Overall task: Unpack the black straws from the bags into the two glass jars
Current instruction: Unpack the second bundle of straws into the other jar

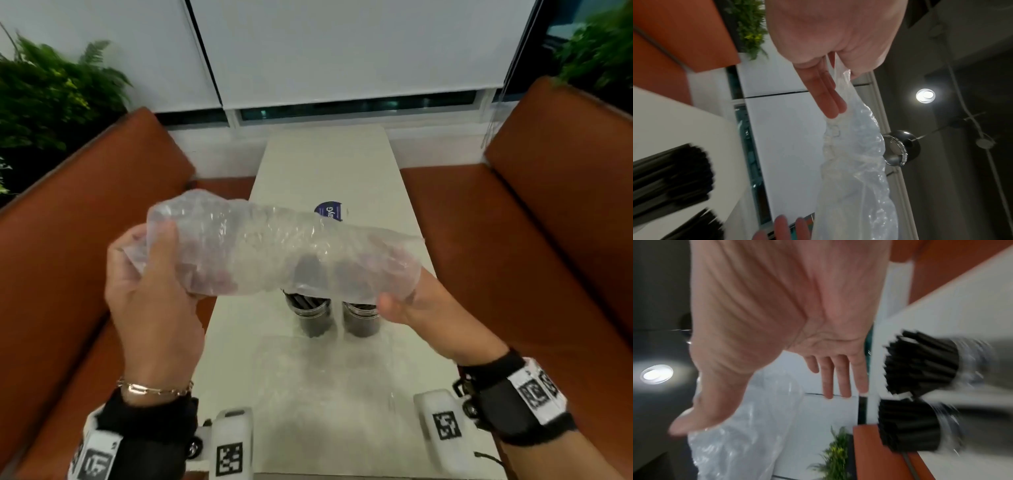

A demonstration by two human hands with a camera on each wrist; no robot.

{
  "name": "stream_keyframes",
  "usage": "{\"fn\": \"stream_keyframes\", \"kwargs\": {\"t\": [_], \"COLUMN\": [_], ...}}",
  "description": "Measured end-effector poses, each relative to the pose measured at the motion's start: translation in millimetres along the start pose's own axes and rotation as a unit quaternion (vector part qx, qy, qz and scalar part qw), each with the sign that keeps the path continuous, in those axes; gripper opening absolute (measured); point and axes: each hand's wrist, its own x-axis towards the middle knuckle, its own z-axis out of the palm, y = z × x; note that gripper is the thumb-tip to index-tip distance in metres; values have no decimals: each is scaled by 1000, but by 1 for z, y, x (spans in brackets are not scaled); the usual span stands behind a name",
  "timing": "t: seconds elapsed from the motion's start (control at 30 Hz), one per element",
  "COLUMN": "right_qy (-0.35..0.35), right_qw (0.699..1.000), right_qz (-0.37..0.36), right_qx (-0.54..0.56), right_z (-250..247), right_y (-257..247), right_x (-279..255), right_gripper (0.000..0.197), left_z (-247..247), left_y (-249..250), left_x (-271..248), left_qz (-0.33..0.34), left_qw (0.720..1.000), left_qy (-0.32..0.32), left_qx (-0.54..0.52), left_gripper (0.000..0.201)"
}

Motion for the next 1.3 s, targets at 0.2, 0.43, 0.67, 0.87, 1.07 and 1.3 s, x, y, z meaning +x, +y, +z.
{"fn": "stream_keyframes", "kwargs": {"t": [0.2, 0.43, 0.67, 0.87, 1.07, 1.3], "right_qy": [153, 205, 90, 166, 227, 316], "right_qw": [986, 978, 978, 962, 939, 909], "right_qz": [31, 42, 185, 194, 210, 194], "right_qx": [56, 20, -28, -97, -150, -192], "right_z": [26, 34, 36, 48, 52, 43], "right_y": [31, 61, 87, 113, 134, 142], "right_x": [-18, -50, -75, -89, -103, -102], "right_gripper": [26, 37, 29, 16, 19, 26], "left_z": [-53, -132, -152, -148, -128, -143], "left_y": [-39, -86, -127, -162, -167, -172], "left_x": [-28, -35, -35, -53, -65, -33], "left_qz": [-48, -108, -342, -389, -405, -423], "left_qw": [992, 988, 912, 884, 864, 857], "left_qy": [-58, -14, -149, -153, -138, -118], "left_qx": [104, 106, 170, 209, 266, 269], "left_gripper": [19, 16, 55, 18, 58, 85]}}
